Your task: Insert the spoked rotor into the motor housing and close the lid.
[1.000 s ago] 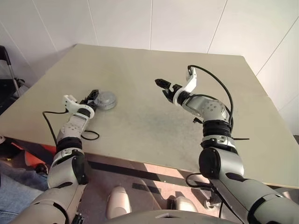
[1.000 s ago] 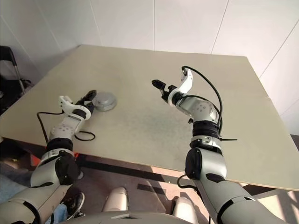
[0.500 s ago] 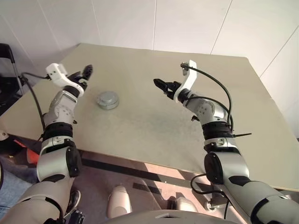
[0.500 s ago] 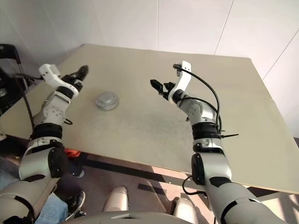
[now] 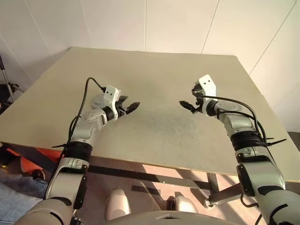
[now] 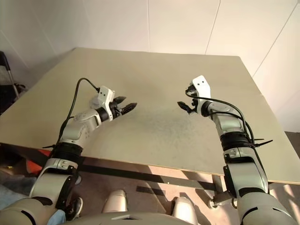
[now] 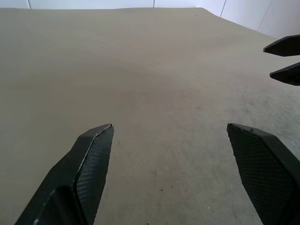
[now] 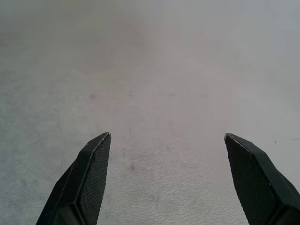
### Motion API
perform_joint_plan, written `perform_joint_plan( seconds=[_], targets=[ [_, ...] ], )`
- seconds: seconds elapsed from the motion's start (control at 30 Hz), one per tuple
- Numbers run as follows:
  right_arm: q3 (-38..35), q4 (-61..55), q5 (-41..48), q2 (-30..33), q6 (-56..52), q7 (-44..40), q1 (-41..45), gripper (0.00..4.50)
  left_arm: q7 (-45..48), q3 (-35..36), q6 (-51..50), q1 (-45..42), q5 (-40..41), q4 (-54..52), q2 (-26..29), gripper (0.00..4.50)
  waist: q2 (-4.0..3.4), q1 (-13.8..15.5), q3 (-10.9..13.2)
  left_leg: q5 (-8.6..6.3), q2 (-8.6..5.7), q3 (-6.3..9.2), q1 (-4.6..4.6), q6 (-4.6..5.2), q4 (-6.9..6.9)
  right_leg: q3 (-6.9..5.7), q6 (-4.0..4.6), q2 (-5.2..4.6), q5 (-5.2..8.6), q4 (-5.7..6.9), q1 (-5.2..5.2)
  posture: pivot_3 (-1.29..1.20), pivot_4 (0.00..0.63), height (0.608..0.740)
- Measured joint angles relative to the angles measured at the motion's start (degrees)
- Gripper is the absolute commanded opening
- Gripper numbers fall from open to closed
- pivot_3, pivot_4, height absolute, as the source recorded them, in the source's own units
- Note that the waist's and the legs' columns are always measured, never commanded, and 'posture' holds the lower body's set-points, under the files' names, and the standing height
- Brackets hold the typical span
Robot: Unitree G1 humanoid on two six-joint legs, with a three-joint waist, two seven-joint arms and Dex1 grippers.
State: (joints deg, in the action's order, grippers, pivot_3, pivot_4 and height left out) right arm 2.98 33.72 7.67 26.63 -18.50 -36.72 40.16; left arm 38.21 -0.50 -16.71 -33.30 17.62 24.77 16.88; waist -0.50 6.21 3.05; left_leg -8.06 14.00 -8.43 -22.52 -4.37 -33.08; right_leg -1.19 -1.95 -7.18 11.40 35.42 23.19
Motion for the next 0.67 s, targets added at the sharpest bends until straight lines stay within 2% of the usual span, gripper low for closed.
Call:
perform_joint_plan(
  seconds=[0.17,0.67],
  targets=[
    [0.05,-0.09,-0.58,-2.50,0.28,0.57,-1.39,4.35,-0.04,0.01,0.00,0.00,-0.50,0.05,-0.60,4.07,0.00,-0.09,0.00,-0.04,-0.01,0.00,-0.04,0.10,-0.05,-0.02,0.01,-0.03,0.00,0.00,-0.02,0.00,0.000,0.740],
    [-0.10,-0.53,-0.78,-3.16,0.56,1.10,-1.65,4.35,-0.04,0.23,-1.38,0.39,-1.15,-0.41,-0.68,4.07,0.00,-0.31,0.00,-0.06,-0.01,-0.01,-0.02,0.14,-0.05,-0.01,0.02,-0.02,0.00,-0.01,-0.02,0.00,0.000,0.740]
  ],
)
